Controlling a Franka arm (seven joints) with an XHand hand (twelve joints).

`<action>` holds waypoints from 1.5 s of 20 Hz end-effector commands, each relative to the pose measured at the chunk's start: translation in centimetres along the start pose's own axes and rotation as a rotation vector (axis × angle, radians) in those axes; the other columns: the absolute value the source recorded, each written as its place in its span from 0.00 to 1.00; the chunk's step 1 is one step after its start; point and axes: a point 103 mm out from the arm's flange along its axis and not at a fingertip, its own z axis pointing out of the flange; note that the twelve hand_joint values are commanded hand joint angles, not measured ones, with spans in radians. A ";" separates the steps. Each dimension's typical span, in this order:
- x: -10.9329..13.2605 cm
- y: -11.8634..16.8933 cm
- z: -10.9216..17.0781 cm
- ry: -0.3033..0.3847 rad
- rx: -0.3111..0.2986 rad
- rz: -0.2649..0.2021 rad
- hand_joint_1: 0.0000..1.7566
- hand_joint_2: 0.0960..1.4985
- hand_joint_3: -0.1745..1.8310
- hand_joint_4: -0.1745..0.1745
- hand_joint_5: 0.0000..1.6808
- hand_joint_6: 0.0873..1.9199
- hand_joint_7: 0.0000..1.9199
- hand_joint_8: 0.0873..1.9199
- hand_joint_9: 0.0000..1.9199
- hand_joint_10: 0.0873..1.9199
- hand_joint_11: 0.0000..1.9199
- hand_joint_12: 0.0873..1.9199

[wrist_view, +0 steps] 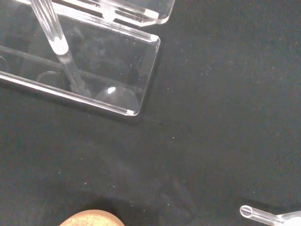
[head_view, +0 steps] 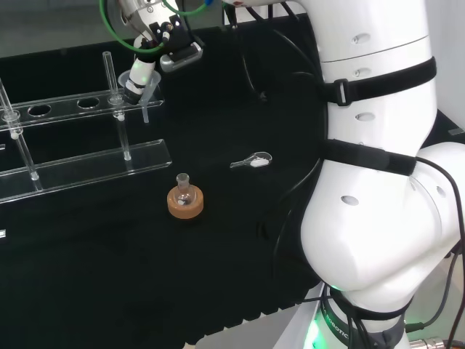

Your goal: Pick up the funnel from the transparent funnel stand.

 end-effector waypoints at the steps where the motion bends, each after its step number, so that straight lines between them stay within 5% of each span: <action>1: -0.4 -0.4 -0.1 0.000 -0.007 0.015 0.32 0.46 0.10 0.46 0.21 0.00 0.24 0.23 0.06 0.36 0.00 0.18; 9: -0.4 -0.5 -0.1 0.020 -0.021 0.017 0.35 0.48 0.11 0.43 0.28 0.00 0.33 0.21 0.12 0.33 0.00 0.25; 30: -0.5 -1.6 -2.1 0.067 -0.176 -0.001 0.44 0.48 0.13 0.53 0.43 0.00 0.49 0.16 0.25 0.23 0.00 0.44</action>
